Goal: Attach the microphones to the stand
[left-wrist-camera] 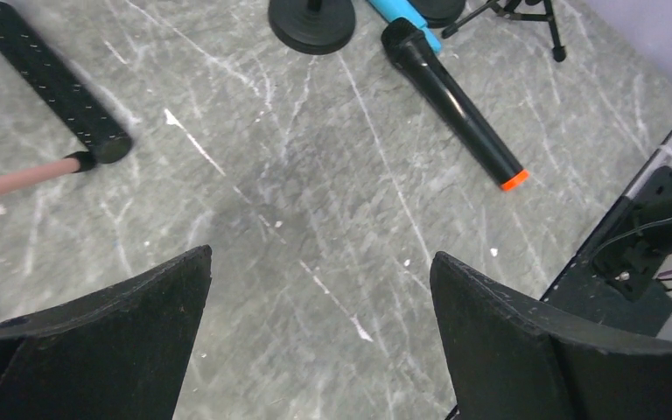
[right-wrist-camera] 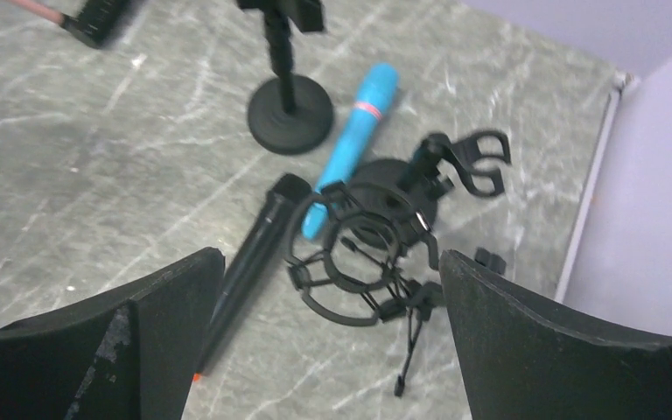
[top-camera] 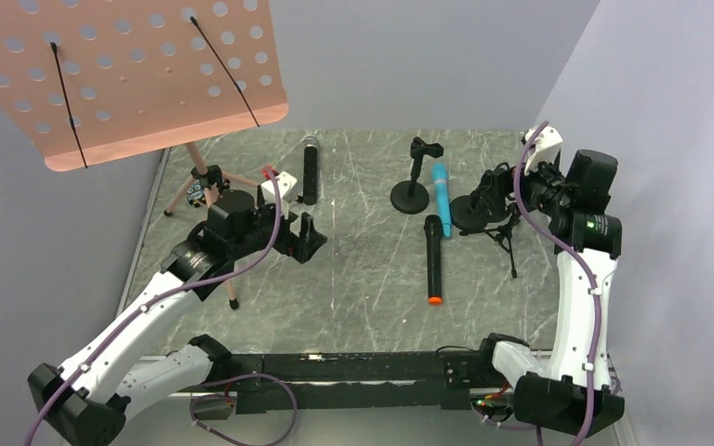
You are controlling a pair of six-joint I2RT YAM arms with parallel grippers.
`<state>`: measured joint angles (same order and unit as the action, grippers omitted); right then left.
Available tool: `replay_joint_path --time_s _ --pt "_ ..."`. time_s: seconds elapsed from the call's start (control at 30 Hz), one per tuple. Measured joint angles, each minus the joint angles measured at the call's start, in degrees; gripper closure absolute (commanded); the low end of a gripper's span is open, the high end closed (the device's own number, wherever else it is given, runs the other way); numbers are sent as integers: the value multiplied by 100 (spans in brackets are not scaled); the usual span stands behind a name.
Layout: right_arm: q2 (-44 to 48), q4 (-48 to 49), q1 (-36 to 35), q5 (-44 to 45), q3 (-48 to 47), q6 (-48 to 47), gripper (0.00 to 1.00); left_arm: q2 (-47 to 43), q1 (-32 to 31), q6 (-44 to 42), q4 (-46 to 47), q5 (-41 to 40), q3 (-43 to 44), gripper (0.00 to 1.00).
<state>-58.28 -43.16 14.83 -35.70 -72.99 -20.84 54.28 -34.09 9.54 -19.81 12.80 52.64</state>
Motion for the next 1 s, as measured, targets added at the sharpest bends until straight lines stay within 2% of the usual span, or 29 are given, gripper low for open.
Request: replay_joint_path --time_s 0.2,0.27,0.4,0.6,1.0 --pt "-481 -470 76 872 -61 -87 0 -699 -2 -494 -417 -568 -168 1" --pt "-612 -575 343 1012 -92 -131 0 -942 -2 -608 -511 -756 -374 1" --pt "-940 -855 964 975 -457 -284 0 -1325 -2 -874 -654 -1021 -870 1" --pt "-1189 -951 1482 800 -557 -614 1 -1335 -2 -1093 -813 -1261 -885 1" --pt "-837 -17 2286 -483 1515 -1897 9 -1705 -4 -1193 -850 -1445 -885 1"
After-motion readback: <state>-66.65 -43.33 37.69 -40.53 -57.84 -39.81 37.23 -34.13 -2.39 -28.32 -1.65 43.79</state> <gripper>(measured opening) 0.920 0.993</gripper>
